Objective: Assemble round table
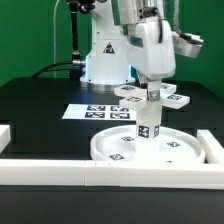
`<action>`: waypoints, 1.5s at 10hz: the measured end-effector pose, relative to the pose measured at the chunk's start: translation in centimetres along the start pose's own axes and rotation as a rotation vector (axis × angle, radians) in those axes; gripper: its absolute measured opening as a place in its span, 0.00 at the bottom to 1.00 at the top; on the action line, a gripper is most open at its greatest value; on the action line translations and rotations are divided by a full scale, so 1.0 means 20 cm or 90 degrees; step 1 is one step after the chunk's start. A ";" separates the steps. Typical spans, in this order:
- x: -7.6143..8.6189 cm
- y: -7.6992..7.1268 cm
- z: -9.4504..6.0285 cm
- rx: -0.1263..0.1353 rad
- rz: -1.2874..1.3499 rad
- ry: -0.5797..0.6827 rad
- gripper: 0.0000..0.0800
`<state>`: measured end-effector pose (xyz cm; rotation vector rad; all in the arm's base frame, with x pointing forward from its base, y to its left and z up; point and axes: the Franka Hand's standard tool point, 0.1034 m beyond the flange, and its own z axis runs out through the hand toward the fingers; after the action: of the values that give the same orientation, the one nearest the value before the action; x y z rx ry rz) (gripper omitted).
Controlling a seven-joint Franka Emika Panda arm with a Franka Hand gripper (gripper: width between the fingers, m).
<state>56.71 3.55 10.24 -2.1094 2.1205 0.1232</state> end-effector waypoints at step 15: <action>-0.01 0.00 -0.14 0.078 0.328 -0.040 0.78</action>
Offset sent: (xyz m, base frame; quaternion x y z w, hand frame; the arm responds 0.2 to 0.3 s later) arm -0.0138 -0.0057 -0.0017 0.0531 0.0421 0.3567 0.9318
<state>56.67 3.27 13.01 -1.4344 2.5068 0.1094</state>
